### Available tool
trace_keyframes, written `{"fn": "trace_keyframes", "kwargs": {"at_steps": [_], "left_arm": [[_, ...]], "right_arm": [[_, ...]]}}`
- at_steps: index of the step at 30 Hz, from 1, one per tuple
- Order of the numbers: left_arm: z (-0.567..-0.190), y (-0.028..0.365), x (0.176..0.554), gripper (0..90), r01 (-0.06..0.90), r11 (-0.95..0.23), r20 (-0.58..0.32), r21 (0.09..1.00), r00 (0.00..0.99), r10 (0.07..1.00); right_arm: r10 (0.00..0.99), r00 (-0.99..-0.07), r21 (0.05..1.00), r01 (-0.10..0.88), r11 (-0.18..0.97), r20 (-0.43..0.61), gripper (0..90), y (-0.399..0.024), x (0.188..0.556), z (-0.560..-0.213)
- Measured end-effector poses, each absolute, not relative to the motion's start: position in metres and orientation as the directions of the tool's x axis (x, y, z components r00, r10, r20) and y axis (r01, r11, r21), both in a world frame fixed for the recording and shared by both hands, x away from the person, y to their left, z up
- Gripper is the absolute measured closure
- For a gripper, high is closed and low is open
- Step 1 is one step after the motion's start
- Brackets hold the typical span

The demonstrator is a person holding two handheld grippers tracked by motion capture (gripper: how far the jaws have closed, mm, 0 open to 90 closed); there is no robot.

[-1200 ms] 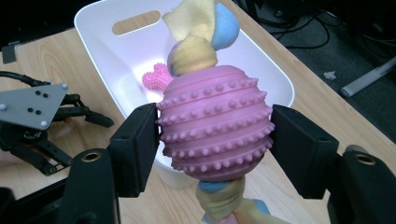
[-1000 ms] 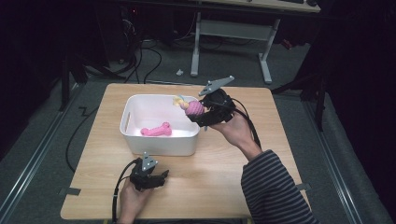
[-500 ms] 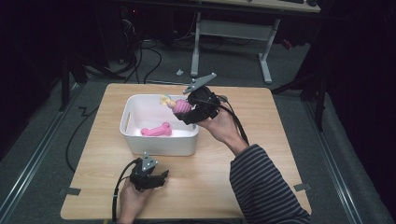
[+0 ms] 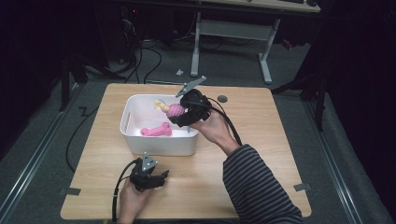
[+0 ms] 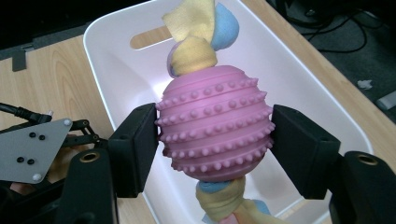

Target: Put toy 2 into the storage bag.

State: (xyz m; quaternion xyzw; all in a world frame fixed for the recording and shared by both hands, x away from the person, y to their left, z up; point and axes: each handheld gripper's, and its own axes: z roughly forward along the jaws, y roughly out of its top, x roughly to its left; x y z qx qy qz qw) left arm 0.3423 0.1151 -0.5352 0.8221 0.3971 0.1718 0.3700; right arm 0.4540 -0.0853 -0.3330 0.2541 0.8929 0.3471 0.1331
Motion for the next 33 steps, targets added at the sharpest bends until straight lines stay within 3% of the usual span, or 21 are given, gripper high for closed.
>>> {"fn": "trace_keyframes", "kwargs": {"at_steps": [23, 33], "left_arm": [[-0.535, 0.115, 0.342, 29.8, 0.525, -0.412, -0.01, 0.745, 0.626, 0.779], [-0.535, 0.115, 0.342, 29.7, 0.525, -0.412, -0.011, 0.745, 0.627, 0.779]], "right_arm": [[0.481, -0.877, 0.61, 0.383, 0.694, 0.003, 33.4, -0.066, 0.451, -0.368], [0.496, -0.869, 0.639, 0.376, 0.671, -0.009, 26.0, -0.073, 0.445, -0.362]]}}
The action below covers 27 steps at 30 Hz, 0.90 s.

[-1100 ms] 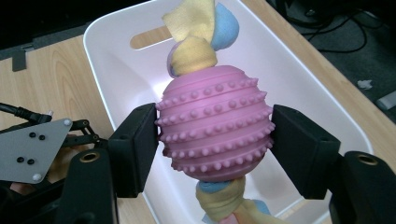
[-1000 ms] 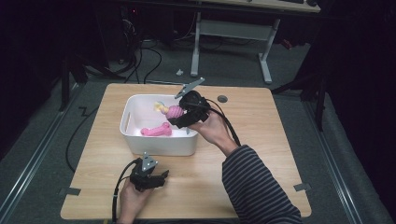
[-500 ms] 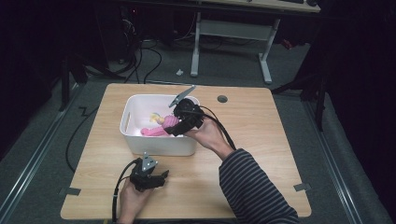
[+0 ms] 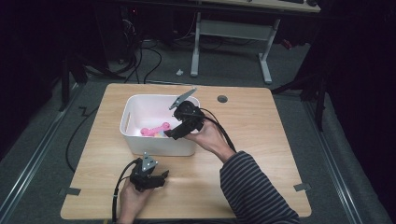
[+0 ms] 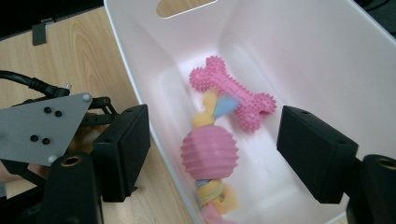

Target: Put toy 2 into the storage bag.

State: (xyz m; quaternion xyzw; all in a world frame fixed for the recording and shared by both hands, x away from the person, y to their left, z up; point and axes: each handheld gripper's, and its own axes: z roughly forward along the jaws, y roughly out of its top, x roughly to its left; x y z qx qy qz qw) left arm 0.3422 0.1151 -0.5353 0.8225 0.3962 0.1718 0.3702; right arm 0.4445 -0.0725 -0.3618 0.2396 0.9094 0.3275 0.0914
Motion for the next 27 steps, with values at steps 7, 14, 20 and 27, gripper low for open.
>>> {"fn": "trace_keyframes", "kwargs": {"at_steps": [7, 14, 20, 27], "left_arm": [[-0.535, 0.115, 0.342, 29.7, 0.524, -0.412, -0.011, 0.745, 0.627, 0.779], [-0.535, 0.115, 0.342, 29.7, 0.525, -0.41, -0.011, 0.746, 0.626, 0.78], [-0.535, 0.115, 0.342, 29.7, 0.524, -0.411, -0.01, 0.746, 0.626, 0.78], [-0.535, 0.115, 0.342, 29.7, 0.525, -0.41, -0.011, 0.746, 0.625, 0.78]], "right_arm": [[0.549, -0.835, 0.688, 0.374, 0.622, -0.043, 32.3, -0.105, 0.425, -0.352], [0.605, -0.795, 0.745, 0.374, 0.552, -0.049, 35.0, -0.149, 0.404, -0.346], [0.648, -0.761, 0.774, 0.393, 0.497, -0.03, 35.6, -0.181, 0.391, -0.345], [0.683, -0.73, 0.79, 0.404, 0.461, -0.025, 35.5, -0.208, 0.378, -0.347]]}}
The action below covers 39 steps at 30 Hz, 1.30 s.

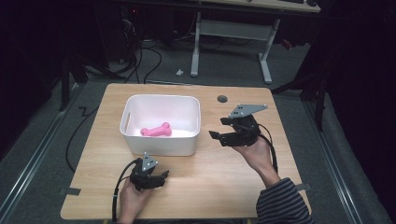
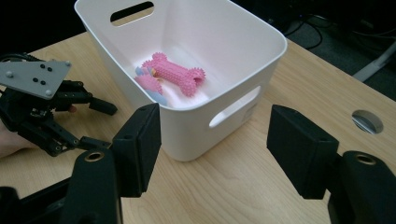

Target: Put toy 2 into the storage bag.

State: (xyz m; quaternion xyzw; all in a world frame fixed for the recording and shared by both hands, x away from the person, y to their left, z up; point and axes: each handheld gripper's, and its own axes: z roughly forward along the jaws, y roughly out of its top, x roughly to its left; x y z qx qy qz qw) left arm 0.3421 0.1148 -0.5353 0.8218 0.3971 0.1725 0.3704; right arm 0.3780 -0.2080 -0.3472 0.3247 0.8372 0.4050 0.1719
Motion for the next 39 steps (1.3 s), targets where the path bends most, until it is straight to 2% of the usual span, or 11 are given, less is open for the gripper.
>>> {"fn": "trace_keyframes", "kwargs": {"at_steps": [8, 22, 39], "left_arm": [[-0.535, 0.115, 0.342, 29.7, 0.525, -0.41, -0.011, 0.746, 0.625, 0.781], [-0.535, 0.115, 0.342, 29.7, 0.525, -0.41, -0.01, 0.746, 0.624, 0.781], [-0.535, 0.115, 0.342, 29.7, 0.525, -0.409, -0.01, 0.746, 0.624, 0.781]], "right_arm": [[0.71, -0.704, 0.802, 0.409, 0.435, -0.026, 35.4, -0.23, 0.361, -0.346], [0.779, -0.627, 0.817, 0.456, 0.352, 0.014, 36.0, -0.271, 0.33, -0.369], [0.839, -0.533, 0.814, 0.532, 0.233, 0.108, 36.2, -0.298, 0.312, -0.43]]}}
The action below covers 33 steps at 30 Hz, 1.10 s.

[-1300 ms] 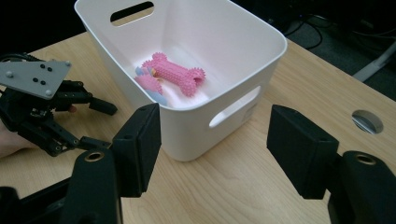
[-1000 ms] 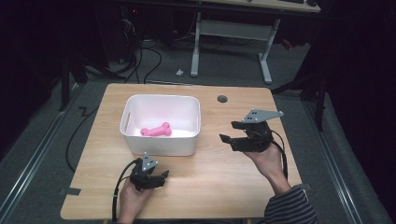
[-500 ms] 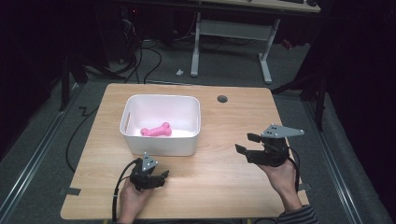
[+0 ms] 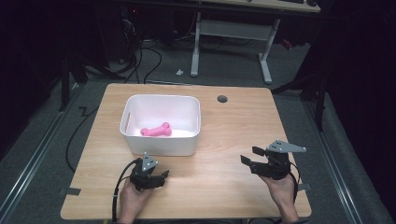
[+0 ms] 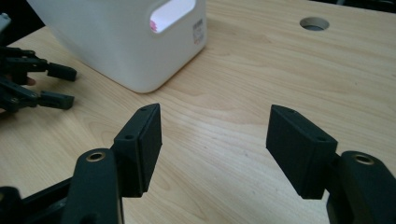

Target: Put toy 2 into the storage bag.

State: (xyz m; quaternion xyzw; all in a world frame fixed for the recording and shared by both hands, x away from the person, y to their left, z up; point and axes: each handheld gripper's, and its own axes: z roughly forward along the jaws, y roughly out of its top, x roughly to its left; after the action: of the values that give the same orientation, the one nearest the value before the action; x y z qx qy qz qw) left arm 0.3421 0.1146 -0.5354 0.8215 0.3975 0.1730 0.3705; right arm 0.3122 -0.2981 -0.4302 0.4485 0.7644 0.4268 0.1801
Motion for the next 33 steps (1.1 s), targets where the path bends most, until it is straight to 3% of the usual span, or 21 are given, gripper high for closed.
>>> {"fn": "trace_keyframes", "kwargs": {"at_steps": [19, 33], "left_arm": [[-0.535, 0.115, 0.342, 29.7, 0.525, -0.409, -0.01, 0.746, 0.624, 0.781], [-0.535, 0.115, 0.342, 29.5, 0.526, -0.409, -0.01, 0.746, 0.623, 0.782]], "right_arm": [[0.848, -0.5, 0.789, 0.586, 0.183, 0.175, 36.7, -0.293, 0.316, -0.484], [0.894, -0.447, 0.738, 0.615, 0.278, 0.036, 36.5, -0.275, 0.323, -0.524]]}}
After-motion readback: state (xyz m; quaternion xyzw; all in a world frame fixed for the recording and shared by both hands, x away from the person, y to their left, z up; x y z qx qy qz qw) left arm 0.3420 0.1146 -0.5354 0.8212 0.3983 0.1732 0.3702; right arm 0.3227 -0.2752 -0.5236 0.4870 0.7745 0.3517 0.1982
